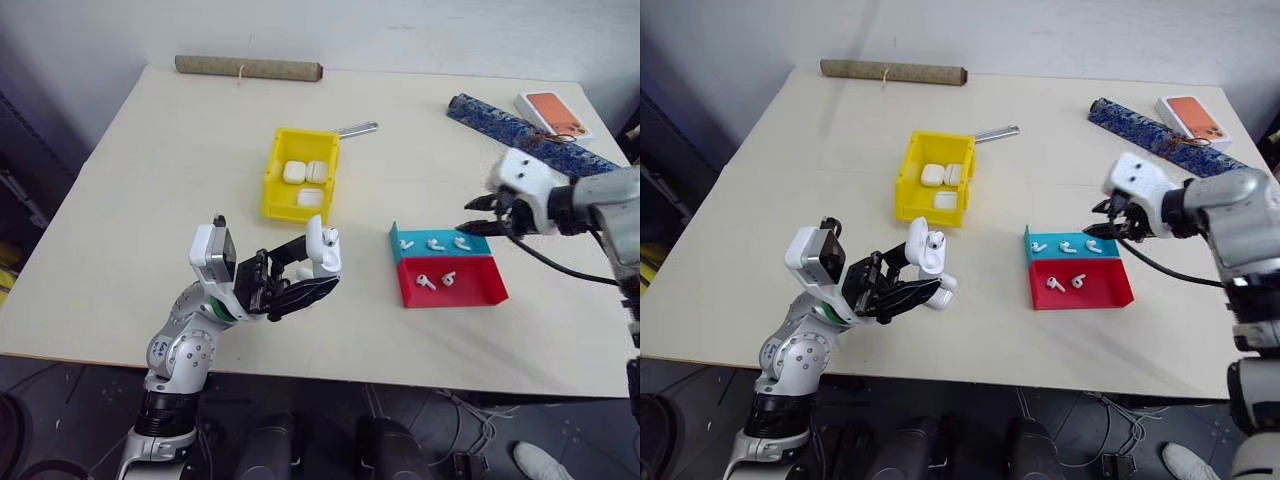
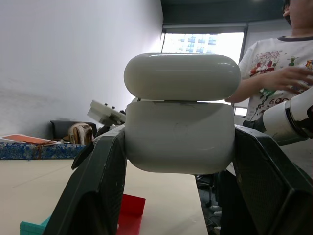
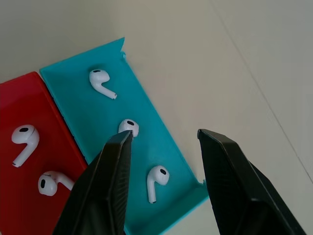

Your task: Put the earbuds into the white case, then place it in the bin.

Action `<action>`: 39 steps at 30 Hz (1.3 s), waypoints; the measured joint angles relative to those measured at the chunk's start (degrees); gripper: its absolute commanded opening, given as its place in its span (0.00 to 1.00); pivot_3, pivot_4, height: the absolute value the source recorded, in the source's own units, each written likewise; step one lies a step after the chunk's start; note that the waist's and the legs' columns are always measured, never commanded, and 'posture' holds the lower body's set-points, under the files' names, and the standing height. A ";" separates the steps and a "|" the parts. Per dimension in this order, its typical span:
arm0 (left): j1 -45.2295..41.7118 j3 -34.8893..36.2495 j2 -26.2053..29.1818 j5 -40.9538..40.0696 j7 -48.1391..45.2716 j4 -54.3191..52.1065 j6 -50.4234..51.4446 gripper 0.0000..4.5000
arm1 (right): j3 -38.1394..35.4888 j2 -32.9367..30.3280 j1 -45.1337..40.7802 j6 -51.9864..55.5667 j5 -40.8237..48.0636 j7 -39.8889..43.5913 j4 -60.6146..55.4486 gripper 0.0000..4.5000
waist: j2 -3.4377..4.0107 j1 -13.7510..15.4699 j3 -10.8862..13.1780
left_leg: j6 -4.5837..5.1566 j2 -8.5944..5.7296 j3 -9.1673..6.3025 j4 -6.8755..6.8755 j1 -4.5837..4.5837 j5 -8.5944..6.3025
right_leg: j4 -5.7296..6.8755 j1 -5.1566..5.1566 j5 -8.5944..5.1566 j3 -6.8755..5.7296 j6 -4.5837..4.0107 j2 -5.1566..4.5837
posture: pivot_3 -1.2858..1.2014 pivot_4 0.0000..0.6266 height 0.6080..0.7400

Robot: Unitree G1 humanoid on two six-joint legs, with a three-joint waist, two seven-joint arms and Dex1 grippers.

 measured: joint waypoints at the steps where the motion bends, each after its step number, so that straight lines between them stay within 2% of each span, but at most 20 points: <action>1: 0.22 -0.06 -0.07 0.06 0.06 -0.01 -0.22 0.62 | 1.55 0.71 -1.31 -0.49 -1.79 0.22 2.05 0.49 | 0.00 -0.08 0.00 | 0.00 0.00 0.00 0.00 0.00 0.00 | 0.00 0.00 0.00 -0.03 0.00 0.01 | 0.52 0.24 1.00; 7: 1.47 -0.56 -0.49 0.54 0.80 -0.22 -1.03 0.62 | 6.46 4.65 -7.85 -5.12 -9.46 1.02 13.20 0.49 | 0.00 -0.35 0.00 | -0.01 0.01 0.00 0.00 0.01 0.01 | 0.05 0.00 0.00 -0.10 0.01 0.07 | 0.52 0.24 1.00; 16: 2.85 -1.47 -0.60 1.01 2.29 -2.65 -1.71 0.62 | 10.81 8.64 -12.76 -9.64 -16.61 4.88 22.99 0.49 | 0.00 -0.39 0.00 | 0.00 0.01 -0.04 0.01 0.01 0.02 | 0.06 0.02 0.00 -0.09 0.01 0.08 | 0.52 0.24 1.00; 31: 3.72 -1.97 -0.33 1.06 3.66 -3.13 -2.06 0.62 | 10.25 11.50 -14.75 -9.08 -20.14 5.24 28.03 0.49 | 0.00 -1.28 0.00 | -0.03 0.01 -0.10 0.06 0.07 0.04 | 0.15 0.09 0.00 -0.11 0.01 0.08 | 0.52 0.24 1.00; 34: 3.72 -1.93 -0.04 1.04 3.64 -3.13 -2.06 0.62 | 10.15 11.59 -14.79 -8.76 -20.16 5.77 28.25 0.36 | 0.00 -1.39 0.00 | -0.04 0.01 -0.14 0.06 0.07 0.05 | 0.17 0.10 0.00 -0.13 0.01 0.08 | 0.52 0.24 1.00; 37: 3.71 -1.87 0.28 1.01 3.65 -3.13 -2.06 0.62 | 10.14 11.59 -14.76 -8.59 -20.17 6.46 28.45 0.15 | 0.00 -1.47 0.00 | -0.03 0.00 -0.14 0.08 0.07 0.05 | 0.17 0.11 0.00 -0.13 0.01 0.08 | 0.52 0.24 1.00; 39: 3.72 -1.87 0.29 0.99 3.65 -3.13 -2.05 0.62 | 9.98 11.67 -14.74 -8.41 -20.15 6.51 28.46 0.15 | 0.00 -1.51 0.00 | -0.04 0.00 -0.14 0.10 0.07 0.05 | 0.19 0.11 0.00 -0.13 0.01 0.07 | 0.52 0.24 1.00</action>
